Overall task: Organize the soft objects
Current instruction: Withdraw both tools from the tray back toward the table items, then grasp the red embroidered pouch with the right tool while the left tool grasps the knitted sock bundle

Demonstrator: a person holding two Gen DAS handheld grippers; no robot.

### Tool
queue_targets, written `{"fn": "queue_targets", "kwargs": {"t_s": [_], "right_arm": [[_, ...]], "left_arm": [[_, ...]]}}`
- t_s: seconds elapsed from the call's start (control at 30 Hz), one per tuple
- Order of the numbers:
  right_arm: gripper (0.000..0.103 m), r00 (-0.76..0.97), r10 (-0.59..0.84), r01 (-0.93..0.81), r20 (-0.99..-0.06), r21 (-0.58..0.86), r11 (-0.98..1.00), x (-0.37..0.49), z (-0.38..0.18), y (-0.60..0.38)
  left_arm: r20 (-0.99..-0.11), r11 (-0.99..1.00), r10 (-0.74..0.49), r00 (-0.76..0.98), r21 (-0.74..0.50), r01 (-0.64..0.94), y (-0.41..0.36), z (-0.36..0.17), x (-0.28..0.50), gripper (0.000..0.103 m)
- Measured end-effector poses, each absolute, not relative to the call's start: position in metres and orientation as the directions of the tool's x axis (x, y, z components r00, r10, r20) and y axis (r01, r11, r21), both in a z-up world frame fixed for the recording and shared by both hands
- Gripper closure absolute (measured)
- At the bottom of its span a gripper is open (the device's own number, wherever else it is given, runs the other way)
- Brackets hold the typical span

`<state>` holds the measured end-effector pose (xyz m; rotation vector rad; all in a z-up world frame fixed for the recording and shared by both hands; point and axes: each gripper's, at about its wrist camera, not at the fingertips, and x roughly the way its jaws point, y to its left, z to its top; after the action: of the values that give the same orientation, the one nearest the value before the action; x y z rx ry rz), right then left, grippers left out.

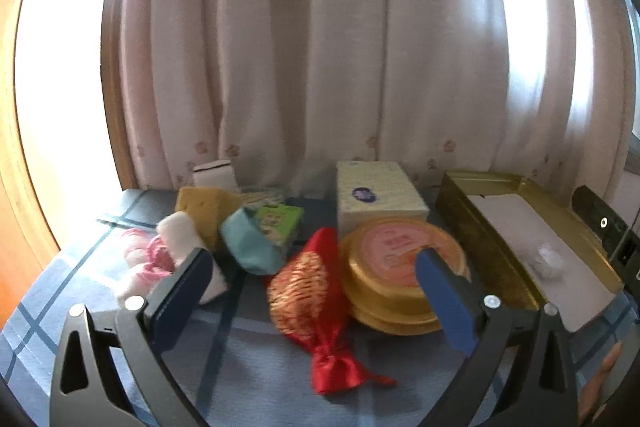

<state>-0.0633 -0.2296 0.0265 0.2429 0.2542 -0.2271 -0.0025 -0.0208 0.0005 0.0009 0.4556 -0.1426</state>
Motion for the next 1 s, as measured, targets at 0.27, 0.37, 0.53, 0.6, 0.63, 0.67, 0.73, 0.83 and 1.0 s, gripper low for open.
{"fn": "queue_targets", "kwargs": {"t_s": [0.27, 0.37, 0.53, 0.6, 0.63, 0.67, 0.73, 0.83, 1.0], "right_arm": [[0.025, 0.948, -0.100, 0.166, -0.302, 0.201, 0.965, -0.049, 0.023, -0.195], [0.025, 0.947, -0.074, 0.138, -0.312, 0.189, 0.972, -0.045, 0.023, -0.183], [0.025, 0.941, -0.010, 0.073, -0.339, 0.173, 0.982, -0.039, 0.022, -0.161], [0.025, 0.931, 0.038, 0.033, -0.363, 0.186, 0.982, -0.034, 0.019, -0.153], [0.025, 0.926, 0.060, 0.015, -0.374, 0.193, 0.981, -0.031, 0.018, -0.149], [0.025, 0.916, 0.089, -0.010, -0.390, 0.202, 0.979, -0.028, 0.017, -0.143], [0.025, 0.896, 0.139, -0.047, -0.421, 0.220, 0.974, -0.022, 0.014, -0.133], [0.025, 0.857, 0.208, -0.099, -0.471, 0.246, 0.964, -0.014, 0.008, -0.117], [0.026, 0.759, 0.283, -0.130, -0.586, 0.289, 0.948, 0.008, -0.010, -0.095]], "left_arm": [[-0.486, 0.994, -0.104, 0.868, -0.063, 0.083, 0.020, -0.004, 0.005, 0.000], [-0.499, 0.997, -0.073, 0.863, -0.059, 0.050, 0.035, -0.006, 0.006, 0.000], [-0.533, 0.996, -0.023, 0.846, -0.089, -0.029, 0.075, -0.009, 0.010, 0.000], [-0.545, 0.992, -0.010, 0.838, -0.108, -0.059, 0.090, -0.012, 0.012, 0.000], [-0.550, 0.991, -0.003, 0.835, -0.114, -0.072, 0.096, -0.012, 0.012, 0.000], [-0.557, 0.989, 0.012, 0.831, -0.115, -0.091, 0.105, -0.013, 0.013, 0.000], [-0.564, 0.987, 0.042, 0.825, -0.105, -0.123, 0.115, -0.014, 0.015, 0.001], [-0.571, 0.979, 0.085, 0.817, -0.103, -0.174, 0.133, -0.015, 0.016, 0.001], [-0.593, 0.968, 0.096, 0.799, -0.131, -0.214, 0.156, -0.019, 0.018, 0.001]]}}
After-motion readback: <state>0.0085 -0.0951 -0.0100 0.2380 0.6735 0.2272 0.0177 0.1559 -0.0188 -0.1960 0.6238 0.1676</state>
